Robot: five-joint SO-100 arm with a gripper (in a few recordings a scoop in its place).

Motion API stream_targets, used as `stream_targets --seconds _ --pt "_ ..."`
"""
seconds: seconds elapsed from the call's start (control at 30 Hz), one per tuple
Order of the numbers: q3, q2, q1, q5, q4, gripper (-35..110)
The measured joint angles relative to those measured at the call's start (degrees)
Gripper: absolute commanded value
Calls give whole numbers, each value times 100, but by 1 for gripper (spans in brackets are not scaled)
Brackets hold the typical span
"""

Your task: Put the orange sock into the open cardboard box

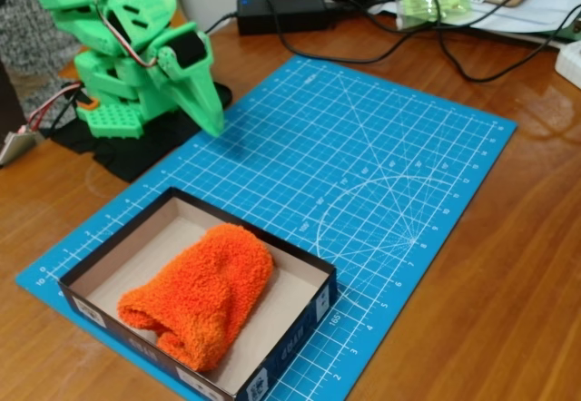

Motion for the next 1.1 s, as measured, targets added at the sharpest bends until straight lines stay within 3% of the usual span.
stream_targets --seconds 1.1 --pt "264 9 26 18 -316 0"
